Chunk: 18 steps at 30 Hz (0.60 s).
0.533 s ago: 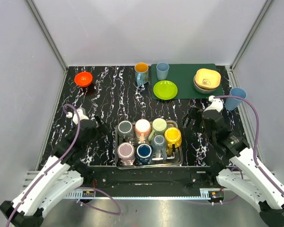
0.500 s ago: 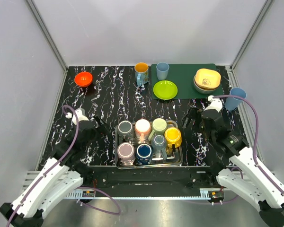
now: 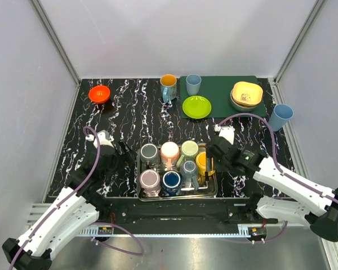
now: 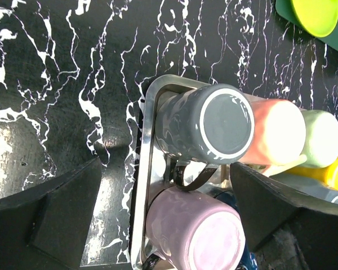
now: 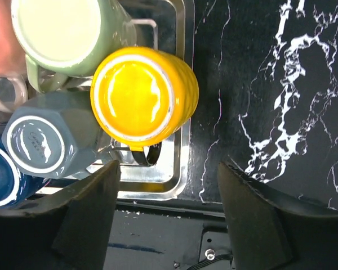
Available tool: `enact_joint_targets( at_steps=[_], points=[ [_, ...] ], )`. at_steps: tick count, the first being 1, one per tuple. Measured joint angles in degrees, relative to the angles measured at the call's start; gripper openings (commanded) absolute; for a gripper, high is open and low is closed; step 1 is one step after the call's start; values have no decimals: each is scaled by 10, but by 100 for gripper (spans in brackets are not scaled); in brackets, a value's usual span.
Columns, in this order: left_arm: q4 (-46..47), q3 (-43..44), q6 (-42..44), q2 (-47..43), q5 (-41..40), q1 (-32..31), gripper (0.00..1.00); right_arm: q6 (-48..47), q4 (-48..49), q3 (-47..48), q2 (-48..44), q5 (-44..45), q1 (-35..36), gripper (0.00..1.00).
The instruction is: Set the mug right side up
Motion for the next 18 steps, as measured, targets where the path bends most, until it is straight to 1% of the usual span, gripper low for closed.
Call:
enact_joint_targets(
  at_steps=[1, 3, 5, 7, 10, 15, 18],
  points=[
    [4, -4, -2, 0, 4, 0, 98, 14, -12, 5, 9, 9, 14, 66],
    [8, -10, -3, 0, 11, 0, 98, 38, -32, 9, 22, 17, 39, 63],
    [12, -15, -4, 1, 16, 0, 98, 64, -48, 9, 33, 19, 59, 63],
    [19, -19, -6, 3, 20, 0, 98, 85, -54, 8, 41, 19, 73, 67],
    [26, -28, -6, 4, 26, 0, 98, 115, -53, 1, 49, 19, 94, 69],
    [30, -33, -6, 4, 36, 0, 98, 141, -41, -4, 87, 26, 111, 69],
    [33, -33, -6, 3, 38, 0, 98, 146, -28, -5, 125, 35, 113, 65]
  ],
)
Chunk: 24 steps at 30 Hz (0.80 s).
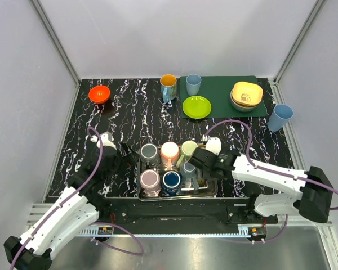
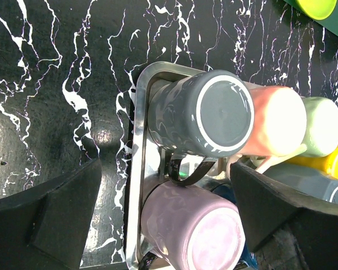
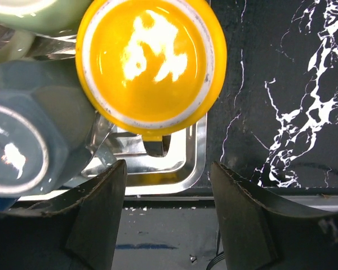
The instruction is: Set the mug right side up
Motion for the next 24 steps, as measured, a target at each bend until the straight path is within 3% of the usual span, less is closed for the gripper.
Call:
enact_joint_targets(
  at_steps=[4, 7, 16, 24],
  points=[
    [0, 0, 0, 0, 2, 0, 98, 4, 8, -4, 24, 16, 0, 53],
    [0, 0, 0, 0, 2, 0, 98, 5, 14, -10, 25, 31, 0, 50],
    [0, 0, 0, 0, 2, 0, 98, 2, 46, -21, 44, 59, -1, 55],
    [0, 0, 0, 9, 2, 0, 98, -15, 78, -32, 56, 60, -10, 50]
  ],
)
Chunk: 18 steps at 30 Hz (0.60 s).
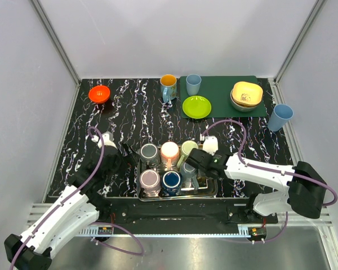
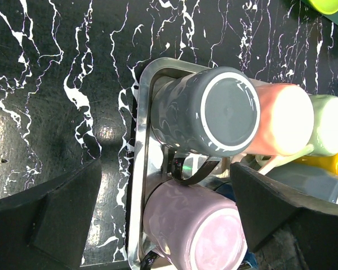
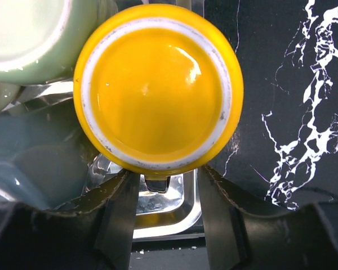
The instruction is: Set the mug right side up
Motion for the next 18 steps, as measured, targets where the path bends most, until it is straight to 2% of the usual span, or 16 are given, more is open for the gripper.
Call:
enact_joint_targets(
  at_steps=[10, 14, 15, 18],
  points=[
    [0, 0, 0, 6, 0, 0, 97, -11, 43, -18, 5, 1, -13, 32],
    [0, 0, 0, 6, 0, 0, 97, -9, 52, -27, 12, 1, -14, 16],
    [0, 0, 0, 6, 0, 0, 97, -8, 54, -29, 12, 1, -14, 2],
    [0, 0, 0, 6, 0, 0, 97, -3, 56, -29, 8, 1, -14, 0]
  ],
)
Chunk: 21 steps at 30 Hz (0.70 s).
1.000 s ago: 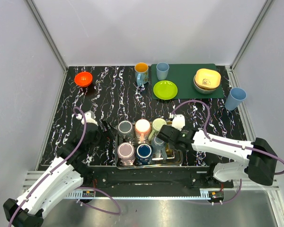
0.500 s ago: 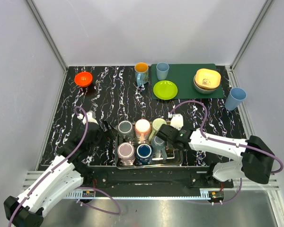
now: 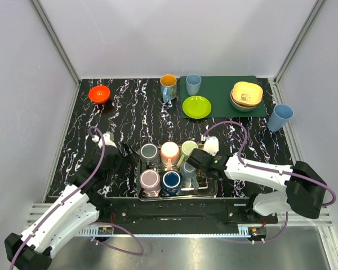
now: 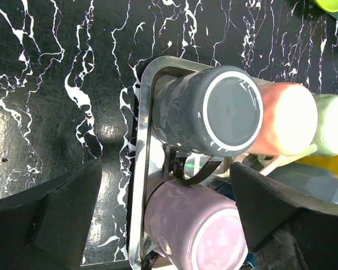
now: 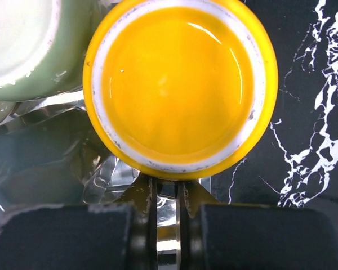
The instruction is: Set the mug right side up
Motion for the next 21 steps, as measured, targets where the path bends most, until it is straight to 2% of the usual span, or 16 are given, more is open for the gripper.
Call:
enact_joint_targets(
  at_steps=[8, 13, 18, 21],
  points=[
    [0, 0, 0, -1, 0, 0, 97, 4, -77, 14, -53, -2, 1, 0],
    [-6, 0, -2, -12, -1, 0, 97, -11, -156, 123, -115, 9, 4, 0],
    [-11, 18, -2, -34, -3, 0, 99, -58, -106, 191, -212, -2, 4, 0],
    [11, 38, -2, -54, 5, 0, 99, -82, -44, 196, -243, -58, -27, 0]
  ],
)
